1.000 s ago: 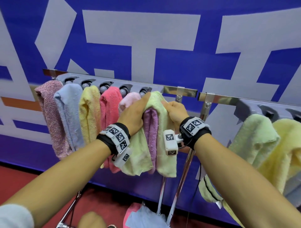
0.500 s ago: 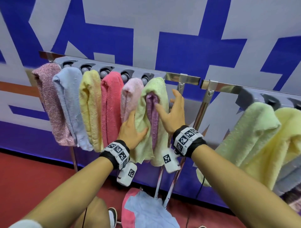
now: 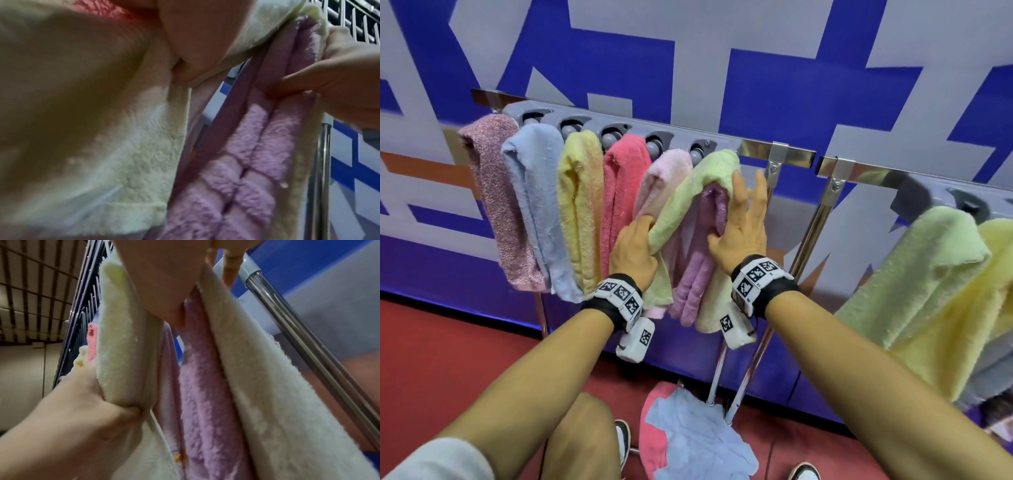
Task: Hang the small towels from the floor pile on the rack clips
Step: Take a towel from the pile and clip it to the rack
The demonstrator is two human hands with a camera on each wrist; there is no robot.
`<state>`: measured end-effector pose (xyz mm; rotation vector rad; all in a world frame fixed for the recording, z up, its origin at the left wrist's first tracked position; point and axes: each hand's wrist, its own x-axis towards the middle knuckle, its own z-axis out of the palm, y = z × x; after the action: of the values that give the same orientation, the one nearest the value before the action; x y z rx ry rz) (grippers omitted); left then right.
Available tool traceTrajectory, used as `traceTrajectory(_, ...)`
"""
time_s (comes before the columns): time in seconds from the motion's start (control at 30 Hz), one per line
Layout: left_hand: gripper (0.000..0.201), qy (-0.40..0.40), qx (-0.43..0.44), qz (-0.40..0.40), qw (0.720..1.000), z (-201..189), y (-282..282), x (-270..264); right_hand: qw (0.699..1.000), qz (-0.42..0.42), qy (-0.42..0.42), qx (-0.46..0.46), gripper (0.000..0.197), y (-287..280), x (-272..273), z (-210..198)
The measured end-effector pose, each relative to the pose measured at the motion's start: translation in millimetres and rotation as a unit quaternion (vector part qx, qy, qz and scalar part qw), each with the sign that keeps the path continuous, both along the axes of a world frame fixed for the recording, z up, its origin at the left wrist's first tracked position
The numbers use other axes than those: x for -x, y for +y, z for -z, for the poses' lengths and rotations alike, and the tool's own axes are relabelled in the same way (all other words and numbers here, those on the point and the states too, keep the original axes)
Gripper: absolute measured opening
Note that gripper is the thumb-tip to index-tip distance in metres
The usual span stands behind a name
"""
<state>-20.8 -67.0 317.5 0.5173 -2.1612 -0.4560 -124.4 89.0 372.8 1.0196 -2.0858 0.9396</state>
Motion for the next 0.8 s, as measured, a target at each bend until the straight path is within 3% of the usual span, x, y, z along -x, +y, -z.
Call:
traceTrajectory(0.13,0.062,-0.019,0.035,-0.019,0.999,4.3,0.2,1.5,0.998,0.006,-0.062,0.007,0.115,5.9,3.2,3.6)
traceTrajectory(0.4,0.055,-0.168,0.015,0.020,0.985,29.9,52.5,7.1,0.994,-0.063,-0.084,0.018,0.107,21.5,-9.7,7.3)
traceTrajectory(0.57,0.028,-0.208,-0.036,0.110,0.971,24.0,72.9,5.2,0.981,-0.143,-0.125,0.025,0.097,27.0,-10.7,13.8)
traceTrajectory(0.67,0.046,-0.162,-0.099,0.130,0.973,9.0,67.3,-7.0,0.977,-0.155,-0.143,0.012,0.091,30.7,-3.8,10.1)
traceTrajectory(0.73,0.062,-0.067,-0.106,0.119,0.985,-5.8,62.8,-18.4,0.975,-0.164,-0.151,0.016,0.081,34.4,-1.2,2.4)
traceTrajectory(0.8,0.059,0.042,-0.063,0.123,0.990,-25.3,62.0,-28.1,0.973,-0.169,-0.157,0.033,0.073,37.7,0.0,-6.9)
